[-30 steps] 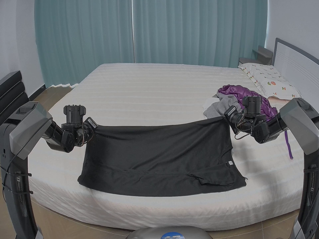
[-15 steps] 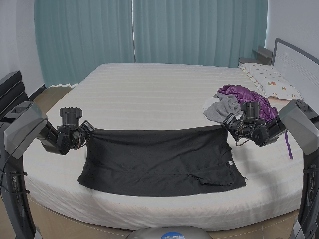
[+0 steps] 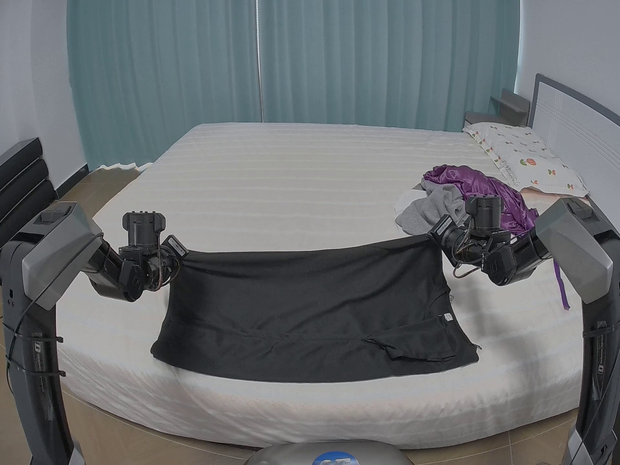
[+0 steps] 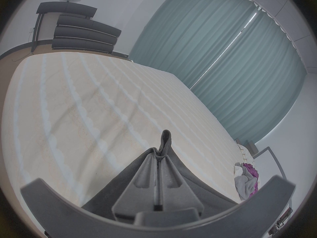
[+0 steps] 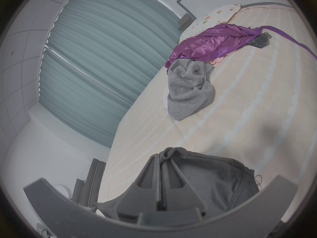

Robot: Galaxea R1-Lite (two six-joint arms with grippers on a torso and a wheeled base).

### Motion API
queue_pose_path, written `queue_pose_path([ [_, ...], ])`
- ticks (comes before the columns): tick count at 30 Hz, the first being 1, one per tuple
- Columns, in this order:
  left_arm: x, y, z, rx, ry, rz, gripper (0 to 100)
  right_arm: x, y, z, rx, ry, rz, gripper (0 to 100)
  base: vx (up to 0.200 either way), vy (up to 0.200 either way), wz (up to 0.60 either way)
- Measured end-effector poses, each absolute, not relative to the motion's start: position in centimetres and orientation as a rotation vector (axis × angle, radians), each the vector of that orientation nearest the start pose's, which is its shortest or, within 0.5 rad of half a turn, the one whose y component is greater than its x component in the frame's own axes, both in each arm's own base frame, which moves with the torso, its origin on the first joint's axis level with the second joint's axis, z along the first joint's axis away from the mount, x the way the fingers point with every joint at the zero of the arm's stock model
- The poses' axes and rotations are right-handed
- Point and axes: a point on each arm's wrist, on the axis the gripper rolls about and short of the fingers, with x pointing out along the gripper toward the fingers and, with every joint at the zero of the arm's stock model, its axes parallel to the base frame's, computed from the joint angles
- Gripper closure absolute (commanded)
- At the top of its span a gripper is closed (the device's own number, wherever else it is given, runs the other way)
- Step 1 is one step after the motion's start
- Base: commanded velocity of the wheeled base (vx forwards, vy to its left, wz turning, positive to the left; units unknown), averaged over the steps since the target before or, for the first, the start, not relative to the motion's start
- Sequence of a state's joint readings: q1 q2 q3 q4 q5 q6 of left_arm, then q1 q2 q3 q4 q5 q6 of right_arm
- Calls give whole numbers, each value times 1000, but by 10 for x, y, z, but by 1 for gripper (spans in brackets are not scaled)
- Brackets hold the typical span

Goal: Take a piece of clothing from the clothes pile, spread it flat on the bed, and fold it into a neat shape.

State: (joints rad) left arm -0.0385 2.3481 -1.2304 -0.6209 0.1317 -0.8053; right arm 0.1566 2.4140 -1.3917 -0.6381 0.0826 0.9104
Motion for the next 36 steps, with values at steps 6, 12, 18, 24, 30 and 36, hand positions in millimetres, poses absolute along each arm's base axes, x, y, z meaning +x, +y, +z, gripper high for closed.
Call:
queue_pose_path([
  [6,447,-14,37,-745,433,289,100,469,75,42,875,500,26,100,0,0,0],
  [12,441,-14,33,-739,458,300,100,461,71,39,875,530,6,100,0,0,0],
  [18,424,-13,30,-724,505,314,100,442,67,37,869,588,-24,100,0,0,0],
  [24,410,-9,38,-725,521,315,100,416,65,37,864,645,-45,100,0,0,0],
  [30,393,-7,38,-703,560,316,100,393,63,34,854,693,-60,100,0,0,0],
  [36,376,-7,30,-676,616,327,100,370,60,25,830,744,-66,100,0,0,0],
])
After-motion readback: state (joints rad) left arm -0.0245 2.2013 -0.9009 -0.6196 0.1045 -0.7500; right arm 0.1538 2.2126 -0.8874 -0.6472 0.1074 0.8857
